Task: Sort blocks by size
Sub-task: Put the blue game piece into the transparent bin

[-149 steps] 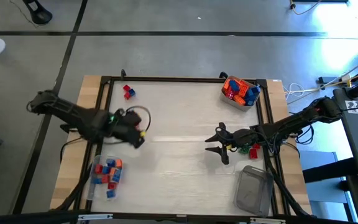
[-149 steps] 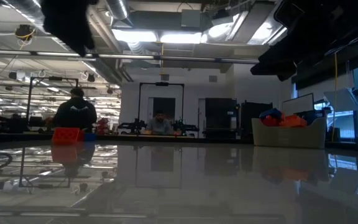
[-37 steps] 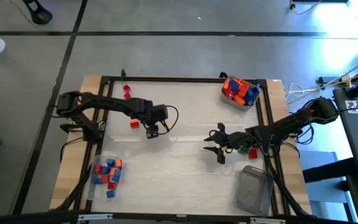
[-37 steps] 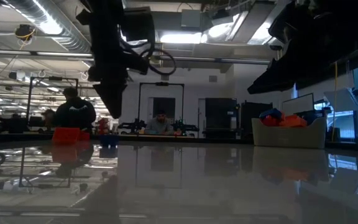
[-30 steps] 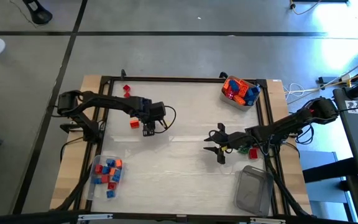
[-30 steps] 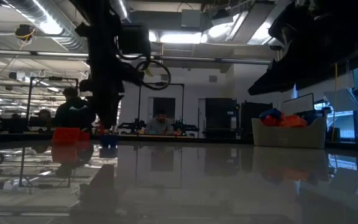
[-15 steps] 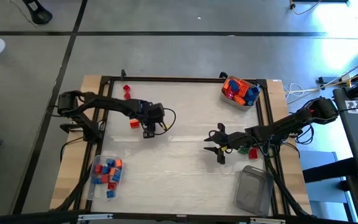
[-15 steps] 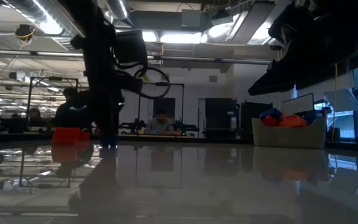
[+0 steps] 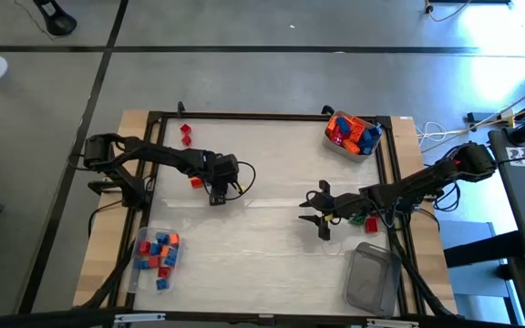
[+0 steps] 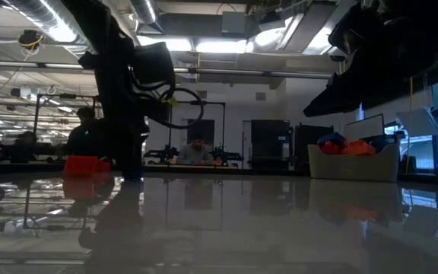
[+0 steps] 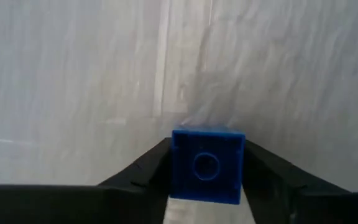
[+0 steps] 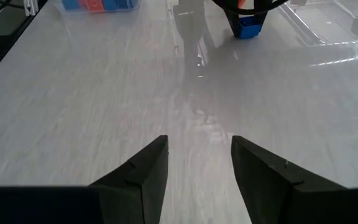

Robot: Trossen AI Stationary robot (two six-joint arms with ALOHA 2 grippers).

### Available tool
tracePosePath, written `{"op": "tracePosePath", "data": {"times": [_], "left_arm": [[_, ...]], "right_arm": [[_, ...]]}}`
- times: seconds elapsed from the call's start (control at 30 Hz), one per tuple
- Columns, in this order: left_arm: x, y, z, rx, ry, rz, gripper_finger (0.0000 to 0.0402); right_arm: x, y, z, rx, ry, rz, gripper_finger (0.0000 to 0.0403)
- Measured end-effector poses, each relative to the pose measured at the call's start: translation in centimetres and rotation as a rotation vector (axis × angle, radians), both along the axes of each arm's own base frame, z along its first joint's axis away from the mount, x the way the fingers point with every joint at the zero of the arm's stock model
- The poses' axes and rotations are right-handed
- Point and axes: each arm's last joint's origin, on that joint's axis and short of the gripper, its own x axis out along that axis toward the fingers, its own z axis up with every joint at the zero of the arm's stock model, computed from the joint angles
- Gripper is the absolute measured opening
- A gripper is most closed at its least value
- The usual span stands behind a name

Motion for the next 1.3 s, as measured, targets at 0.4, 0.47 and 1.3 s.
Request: {"op": "tracePosePath", "data": {"times": [0.4,0.47,1.3], "left_arm": [[0.0,-1.5,1.4,-0.004,-0.056,0.014,0.0132],[-0.2,-2.1,2.5,-0.017,-0.074,0.031,0.0133],[-9.5,-14.9,12.2,-0.400,-0.046,0.297,0.0134]], "right_arm": [[0.0,0.0,0.0,-0.004,0.000,-0.006,0.0176],[0.0,0.0,0.0,-0.004,0.000,-0.006,0.0176],[0.0,0.0,0.0,-0.002,-0.004,-0.006,0.0176]]}}
